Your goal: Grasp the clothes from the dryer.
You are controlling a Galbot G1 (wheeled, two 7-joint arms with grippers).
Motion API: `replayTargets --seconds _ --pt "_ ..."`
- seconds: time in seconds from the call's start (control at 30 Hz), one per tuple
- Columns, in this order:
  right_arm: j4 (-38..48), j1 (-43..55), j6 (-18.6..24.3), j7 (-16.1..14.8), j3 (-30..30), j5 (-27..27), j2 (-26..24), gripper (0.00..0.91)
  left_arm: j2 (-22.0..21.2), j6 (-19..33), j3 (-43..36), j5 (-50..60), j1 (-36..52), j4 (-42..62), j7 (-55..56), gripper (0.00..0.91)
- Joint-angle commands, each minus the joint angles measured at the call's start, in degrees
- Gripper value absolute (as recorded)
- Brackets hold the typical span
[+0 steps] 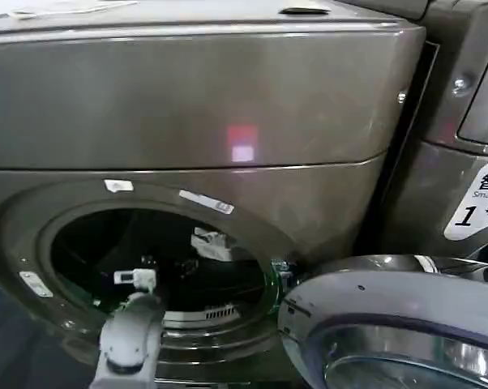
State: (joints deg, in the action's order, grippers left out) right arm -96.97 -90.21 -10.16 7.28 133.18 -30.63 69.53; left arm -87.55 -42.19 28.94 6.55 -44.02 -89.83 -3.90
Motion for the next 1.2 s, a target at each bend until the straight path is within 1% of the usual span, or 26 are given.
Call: replayTargets --seconds 0.03,0.17,0.37,0.47,0.5,0.57,0.6,0.63,0.67,0.7,0.77,0.8,0.9,0.93,1.03,1.13,1.2 --pt "0.0 -0.1 0.0 0.0 0.1 0.0 0.0 0.907 -0.9 3.2 -0.1 2.9 10.4 15.1 -0.2 0.907" --pt "-0.1 0.4 0.0 0.0 -0.3 0.1 0.2 0.907 -1.3 4.1 0.0 3.8 13.4 19.0 -0.3 0.907" --pt "-0.2 0.6 0.1 -0.1 -0.7 0.2 0.2 0.907 -0.6 8.1 -0.8 9.1 19.0 28.8 -4.5 0.907" --pt "-0.2 0.6 0.1 0.0 -0.9 0.2 0.2 0.907 -0.6 11.4 -1.5 16.3 20.9 31.6 -7.9 0.907" --pt "-0.2 0.6 0.1 -0.1 -0.9 0.2 0.2 0.907 -0.8 12.7 -1.4 20.2 21.9 32.9 -9.6 0.907" --pt "-0.3 0.6 0.1 -0.2 -0.9 0.2 0.1 0.907 -0.9 17.6 -1.5 27.8 23.9 34.9 -14.0 0.907" --pt "-0.3 0.6 0.1 -0.2 -1.0 0.3 0.1 0.907 -0.8 17.9 -1.6 34.0 24.7 36.0 -17.0 0.907" --pt "-0.3 0.7 0.1 -0.2 -1.1 0.5 0.2 0.907 -0.7 21.9 -1.8 38.1 25.8 37.0 -18.3 0.907" --pt "-0.2 1.1 0.1 -0.2 -1.4 1.3 0.2 0.907 -0.6 22.8 -2.2 43.9 26.8 38.5 -21.4 0.907" --pt "-0.3 1.2 0.3 -0.2 -1.7 1.5 0.3 0.907 -0.6 26.9 -2.1 46.9 27.8 39.3 -22.7 0.907" --pt "-0.7 1.5 0.2 -0.2 -2.1 1.4 0.7 0.907 -0.6 30.8 -2.1 57.0 29.2 40.7 -27.0 0.907" --pt "-0.8 1.5 0.2 -0.2 -2.1 1.4 0.8 0.907 -0.4 35.1 -2.1 61.7 29.4 41.0 -29.7 0.907" --pt "-0.7 1.3 0.2 -0.2 -2.0 1.4 0.7 0.907 0.4 44.1 -2.1 71.6 29.5 40.5 -37.9 0.907" --pt "-0.5 1.1 0.3 -0.2 -2.0 1.4 0.7 0.907 0.6 45.6 -2.1 73.0 29.6 40.6 -39.6 0.907" --pt "-0.4 1.0 0.5 -0.2 -2.0 1.4 0.9 0.907 1.2 46.4 -2.6 75.8 29.4 39.7 -43.1 0.907" --pt "-0.4 1.2 0.5 -0.3 -2.2 1.5 1.0 0.907 1.4 47.9 -2.5 76.0 29.5 38.9 -46.9 0.907" --pt "-0.5 1.3 0.5 -0.3 -2.4 1.6 0.9 0.907 1.7 53.0 -2.6 75.6 30.1 38.9 -52.0 0.907"
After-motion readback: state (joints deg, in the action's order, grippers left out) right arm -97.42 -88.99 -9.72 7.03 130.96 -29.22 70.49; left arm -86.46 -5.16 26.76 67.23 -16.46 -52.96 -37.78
